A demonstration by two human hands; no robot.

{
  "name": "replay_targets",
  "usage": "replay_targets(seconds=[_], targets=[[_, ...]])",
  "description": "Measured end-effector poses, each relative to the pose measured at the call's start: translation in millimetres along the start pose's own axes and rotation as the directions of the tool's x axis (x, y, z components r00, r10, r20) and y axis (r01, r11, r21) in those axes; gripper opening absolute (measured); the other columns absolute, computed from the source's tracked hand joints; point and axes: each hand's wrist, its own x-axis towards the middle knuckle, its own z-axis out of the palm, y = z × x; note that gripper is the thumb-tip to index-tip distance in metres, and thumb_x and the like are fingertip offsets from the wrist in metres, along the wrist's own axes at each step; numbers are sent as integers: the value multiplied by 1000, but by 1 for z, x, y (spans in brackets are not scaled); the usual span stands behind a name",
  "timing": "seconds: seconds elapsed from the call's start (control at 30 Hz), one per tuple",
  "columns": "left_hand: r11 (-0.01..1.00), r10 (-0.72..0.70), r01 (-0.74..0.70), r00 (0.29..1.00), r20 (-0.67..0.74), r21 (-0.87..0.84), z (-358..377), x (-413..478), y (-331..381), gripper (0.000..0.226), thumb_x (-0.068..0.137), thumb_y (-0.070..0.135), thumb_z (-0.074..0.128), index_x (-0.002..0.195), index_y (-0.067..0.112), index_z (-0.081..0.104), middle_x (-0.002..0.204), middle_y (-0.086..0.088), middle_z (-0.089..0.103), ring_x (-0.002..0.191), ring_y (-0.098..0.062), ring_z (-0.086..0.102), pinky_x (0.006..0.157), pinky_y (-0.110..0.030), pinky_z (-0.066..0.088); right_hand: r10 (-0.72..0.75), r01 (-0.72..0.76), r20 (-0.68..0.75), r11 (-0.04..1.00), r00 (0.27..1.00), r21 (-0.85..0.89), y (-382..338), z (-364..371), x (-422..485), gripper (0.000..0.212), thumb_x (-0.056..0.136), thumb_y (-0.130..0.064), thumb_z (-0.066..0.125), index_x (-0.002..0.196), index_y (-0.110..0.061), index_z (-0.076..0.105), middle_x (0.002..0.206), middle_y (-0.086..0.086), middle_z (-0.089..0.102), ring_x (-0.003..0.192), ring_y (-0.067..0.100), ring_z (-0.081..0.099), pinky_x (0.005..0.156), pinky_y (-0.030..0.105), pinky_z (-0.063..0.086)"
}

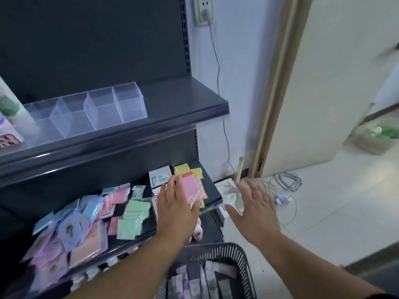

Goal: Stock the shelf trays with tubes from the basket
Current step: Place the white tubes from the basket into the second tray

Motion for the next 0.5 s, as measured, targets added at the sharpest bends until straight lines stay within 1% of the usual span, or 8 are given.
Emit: replay_targets(seconds=[0.13,0.23,0.37,0.5], targets=[[999,-35,29,987,154,40,55,-9,-23,77,96,46,41,151,18,-4,159,-2,-5,146,-25,-3,119,-40,3,107,-106,150,994,983,-13,32,53,-19,67,93,-62,37,150,-38,13,161,-8,0,148,15,-2,121,40,3],[995,-64,44,969,240,88,100,-22,-52,77,95,48,43,151,18,0,158,-4,-1,145,-26,1,119,-42,6,187,-187,261,982,947,-24,52,96,-32,68,93,-61,37,151,-37,11,161,-8,0,148,15,-1,121,39,4],[982,-119,50,912,392,182,160,-42,-97,78,95,51,39,151,19,-4,159,-5,-7,146,-27,-3,119,-40,6,270,-264,352,962,896,-65,74,162,-45,66,93,-60,39,150,-38,13,161,-8,4,148,15,5,121,35,7],[980,-157,68,841,519,186,220,-62,-138,79,95,51,39,151,19,-6,158,-3,-10,146,-25,-3,119,-39,6,340,-331,476,938,811,-105,92,230,-55,69,92,-62,38,151,-37,12,161,-7,5,147,16,7,120,36,12]])
